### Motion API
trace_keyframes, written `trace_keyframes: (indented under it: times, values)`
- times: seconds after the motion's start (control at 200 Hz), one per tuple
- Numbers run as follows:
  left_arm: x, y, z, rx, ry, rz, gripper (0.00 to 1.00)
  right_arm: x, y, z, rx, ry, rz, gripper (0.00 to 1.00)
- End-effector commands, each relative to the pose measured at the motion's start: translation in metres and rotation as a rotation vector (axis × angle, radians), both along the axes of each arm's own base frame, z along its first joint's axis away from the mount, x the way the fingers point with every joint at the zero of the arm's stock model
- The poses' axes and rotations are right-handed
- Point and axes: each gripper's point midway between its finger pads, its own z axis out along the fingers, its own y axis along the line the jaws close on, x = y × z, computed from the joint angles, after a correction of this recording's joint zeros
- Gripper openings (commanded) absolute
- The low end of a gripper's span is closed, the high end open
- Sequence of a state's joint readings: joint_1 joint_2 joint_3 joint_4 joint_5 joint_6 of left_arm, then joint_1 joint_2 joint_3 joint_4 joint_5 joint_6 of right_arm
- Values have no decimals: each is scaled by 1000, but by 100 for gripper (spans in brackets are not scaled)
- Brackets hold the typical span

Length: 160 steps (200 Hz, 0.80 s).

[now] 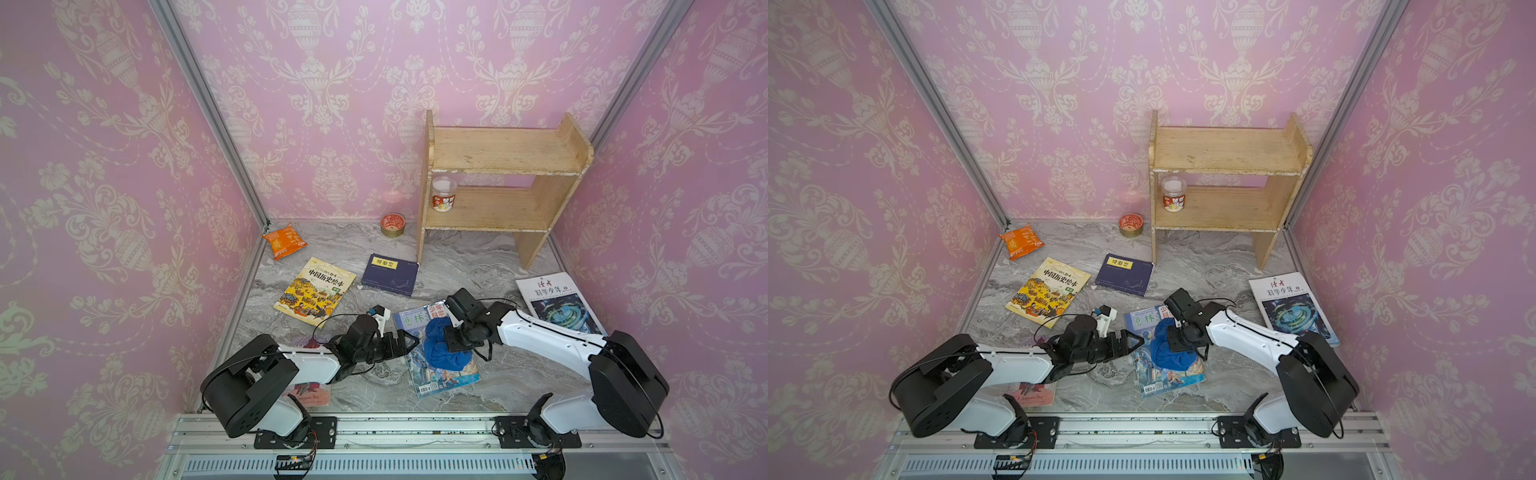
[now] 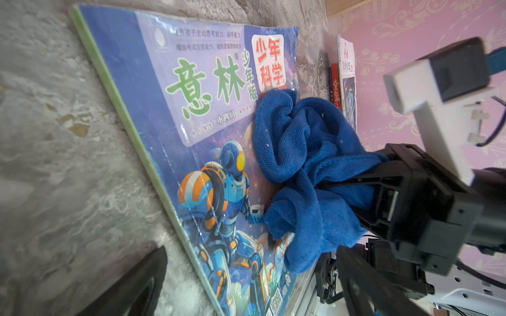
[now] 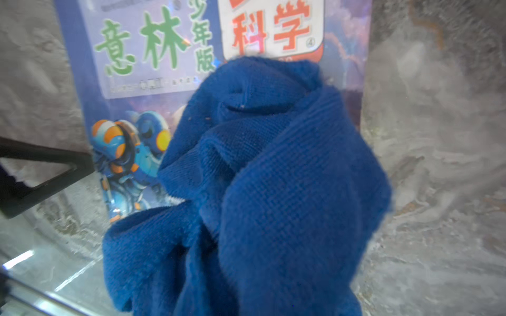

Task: Wipe the cover of the book
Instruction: Wipe the dirt from the cover of the book.

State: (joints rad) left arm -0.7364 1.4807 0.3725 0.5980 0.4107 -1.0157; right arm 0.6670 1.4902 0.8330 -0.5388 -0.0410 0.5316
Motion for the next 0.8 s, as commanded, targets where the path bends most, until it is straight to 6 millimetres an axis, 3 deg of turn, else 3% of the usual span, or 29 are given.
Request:
trace_keyframes:
  times: [0.0, 0.195, 0.295, 0.345, 0.405, 0.495, 0.671, 0.756, 0.796]
  values:
    - [0, 11, -31, 117, 65, 26, 99, 5, -16, -27, -99, 21, -84, 0]
    - [20, -9, -13, 45, 29, 9, 98, -20, -13, -50, -82, 87, -165, 0]
    - [12, -23, 1, -57, 37, -25, 91, -28, -23, -55, -100, 97, -212, 0]
    - [1, -27, 4, -99, 46, -33, 84, -31, -26, -56, -100, 100, -227, 0]
    - [-11, -28, 3, -123, 62, -41, 66, -34, -27, -56, -91, 109, -237, 0]
    - [-22, -27, 4, -143, 63, -42, 57, -38, -25, -59, -75, 122, -248, 0]
    - [-23, -17, 3, -145, 62, 12, 43, -40, -29, -64, -84, 132, -270, 0]
    - [-24, -14, 3, -136, 59, 13, 19, -41, -28, -66, -80, 138, -272, 0]
    - [-25, -14, 2, -125, 58, 5, 17, -40, -27, -66, -74, 135, -274, 0]
